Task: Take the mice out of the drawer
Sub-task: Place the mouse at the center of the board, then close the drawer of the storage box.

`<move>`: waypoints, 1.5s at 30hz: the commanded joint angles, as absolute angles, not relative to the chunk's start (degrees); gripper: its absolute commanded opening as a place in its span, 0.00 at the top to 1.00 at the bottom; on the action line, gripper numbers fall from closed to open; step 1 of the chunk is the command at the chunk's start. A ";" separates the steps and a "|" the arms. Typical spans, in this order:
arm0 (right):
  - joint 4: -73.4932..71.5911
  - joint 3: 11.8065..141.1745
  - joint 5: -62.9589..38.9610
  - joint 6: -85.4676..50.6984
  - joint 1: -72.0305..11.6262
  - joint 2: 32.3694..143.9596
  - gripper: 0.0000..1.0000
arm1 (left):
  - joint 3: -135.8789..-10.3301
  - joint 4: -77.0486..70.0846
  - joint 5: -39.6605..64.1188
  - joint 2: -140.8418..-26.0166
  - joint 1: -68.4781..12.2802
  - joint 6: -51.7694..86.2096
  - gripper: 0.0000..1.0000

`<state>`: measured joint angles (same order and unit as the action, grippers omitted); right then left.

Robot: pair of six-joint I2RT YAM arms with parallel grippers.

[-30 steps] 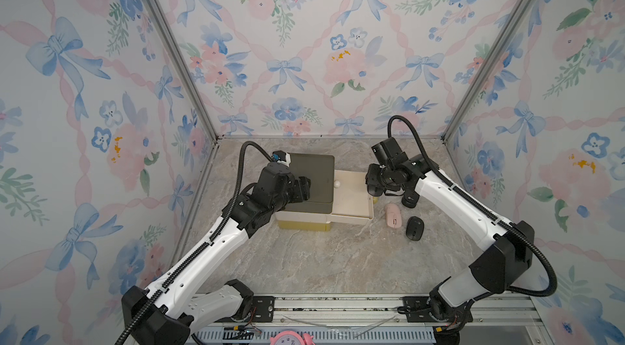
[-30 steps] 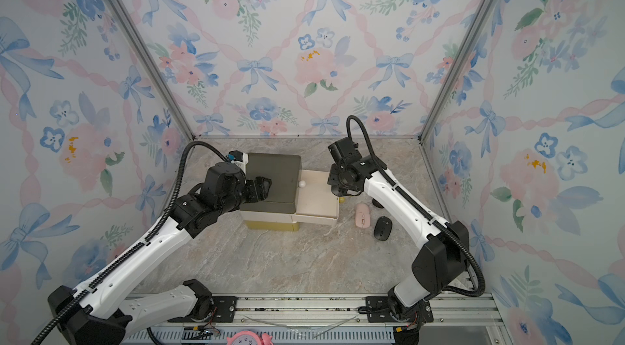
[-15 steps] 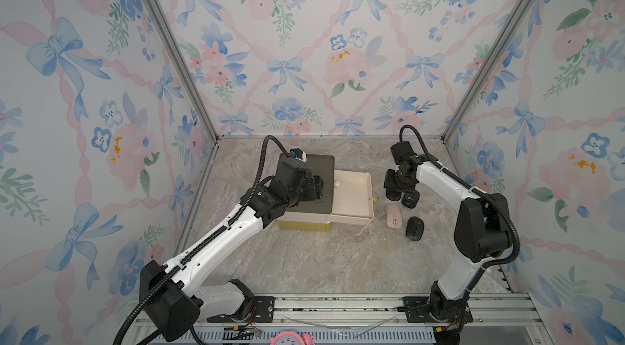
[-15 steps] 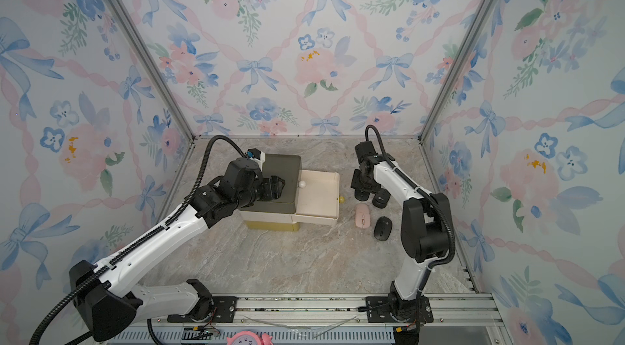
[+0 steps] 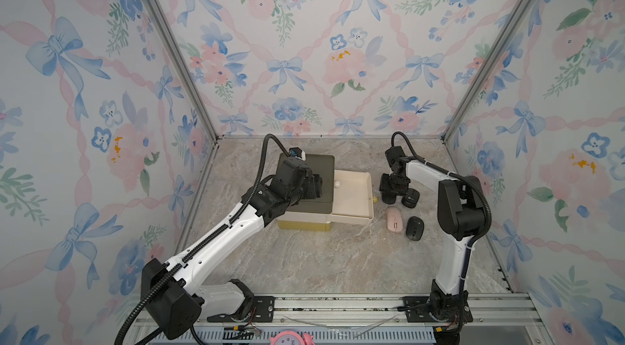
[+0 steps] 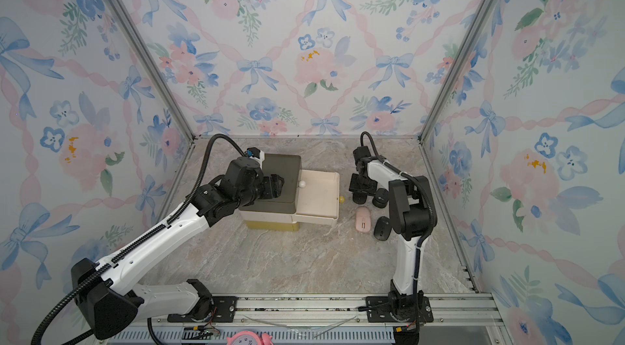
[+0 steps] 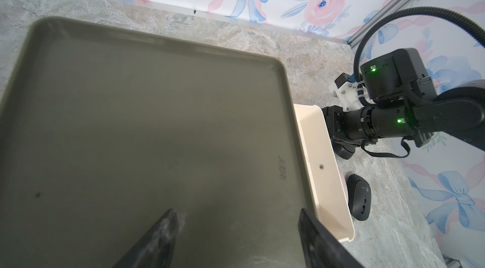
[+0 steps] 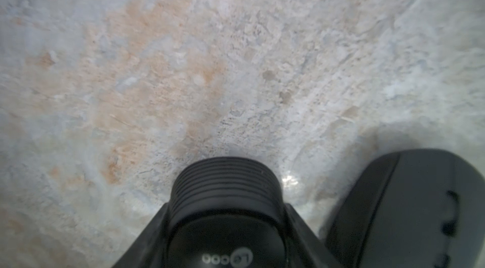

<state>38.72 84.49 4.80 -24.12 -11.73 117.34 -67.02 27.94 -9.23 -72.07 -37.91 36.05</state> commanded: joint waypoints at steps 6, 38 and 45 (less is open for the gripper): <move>42.63 86.60 6.68 -22.68 -11.69 114.04 0.26 | -67.15 28.11 -11.07 -71.46 -38.15 35.88 0.25; 36.68 75.49 -2.77 -30.88 -27.29 98.19 0.21 | -59.34 31.52 10.33 -64.55 -17.09 28.28 0.19; 33.19 80.68 -4.12 -33.08 -33.37 102.71 0.20 | -58.82 30.35 11.45 -65.64 -17.13 28.20 0.21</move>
<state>35.16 78.15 -1.23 -31.62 -30.46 100.88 -59.44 31.00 7.55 -64.86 -16.93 28.88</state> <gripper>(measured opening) 0.802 0.787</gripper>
